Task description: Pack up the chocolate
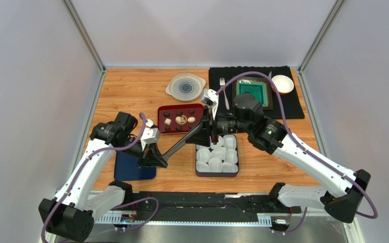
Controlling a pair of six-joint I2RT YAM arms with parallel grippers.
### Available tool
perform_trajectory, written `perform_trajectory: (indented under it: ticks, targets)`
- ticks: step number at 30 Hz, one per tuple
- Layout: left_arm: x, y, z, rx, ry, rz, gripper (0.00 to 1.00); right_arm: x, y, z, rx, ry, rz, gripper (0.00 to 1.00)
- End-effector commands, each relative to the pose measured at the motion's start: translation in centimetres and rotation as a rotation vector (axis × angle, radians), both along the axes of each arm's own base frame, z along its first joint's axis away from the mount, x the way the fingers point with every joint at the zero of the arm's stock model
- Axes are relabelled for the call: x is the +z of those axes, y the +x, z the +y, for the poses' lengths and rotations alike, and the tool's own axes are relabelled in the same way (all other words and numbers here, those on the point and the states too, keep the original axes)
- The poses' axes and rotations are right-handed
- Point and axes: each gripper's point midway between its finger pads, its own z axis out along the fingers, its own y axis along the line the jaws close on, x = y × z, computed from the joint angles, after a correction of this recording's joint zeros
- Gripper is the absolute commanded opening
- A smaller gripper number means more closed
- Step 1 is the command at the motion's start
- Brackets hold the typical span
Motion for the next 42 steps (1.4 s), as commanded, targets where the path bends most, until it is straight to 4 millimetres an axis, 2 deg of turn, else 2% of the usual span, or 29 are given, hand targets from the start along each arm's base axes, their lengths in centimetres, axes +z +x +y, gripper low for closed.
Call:
perform_trajectory:
  ticks: [1, 13, 22, 24, 25, 28, 31, 34, 35, 37, 40, 42]
  targets:
    - [1.8, -1.8, -0.1, -0.018, -0.038, 0.071, 0.00, 1.8, -0.1, 0.9, 0.005, 0.078, -0.025, 0.32]
    - [2.4, -1.5, -0.2, -0.010, -0.047, 0.059, 0.00, 1.7, -0.2, 1.2, -0.014, 0.088, -0.012, 0.11]
    - [3.0, -0.6, -0.3, 0.009, -0.037, 0.033, 0.00, 1.5, -0.7, 0.3, -0.017, 0.069, -0.011, 0.00]
    - [3.0, -0.5, -0.4, 0.013, -0.038, 0.039, 0.08, 1.6, -0.6, 0.2, -0.028, 0.069, -0.015, 0.00]
    - [3.0, -0.3, -0.4, 0.018, -0.034, 0.041, 0.25, 1.7, -0.7, 0.2, -0.029, 0.072, -0.019, 0.00]
    - [2.8, 0.8, -0.4, 0.072, 0.005, 0.049, 0.49, 1.6, -0.1, -0.2, -0.067, 0.057, -0.028, 0.00]
    - [2.8, 3.3, -0.2, 0.186, 0.055, -0.011, 0.57, 1.5, 0.9, -0.6, -0.132, 0.032, -0.049, 0.00]
    - [3.9, 7.6, 0.4, 0.359, 0.078, -0.155, 0.62, 1.6, 2.6, -1.5, -0.239, 0.002, -0.083, 0.00]
    - [3.7, 8.9, 1.1, 0.455, 0.118, -0.144, 0.64, 2.0, 2.9, -1.7, -0.261, 0.002, -0.095, 0.00]
    - [4.7, 11.3, 2.0, 0.565, 0.122, -0.157, 0.65, 1.8, 4.2, -2.2, -0.334, -0.030, -0.119, 0.00]
    - [3.8, 15.5, 4.6, 0.768, 0.178, -0.080, 0.66, 1.8, 6.2, -2.6, -0.424, -0.065, -0.142, 0.00]
    - [3.1, 17.2, 6.0, 0.856, 0.208, -0.032, 0.67, 1.8, 7.2, -2.4, -0.460, -0.076, -0.156, 0.00]
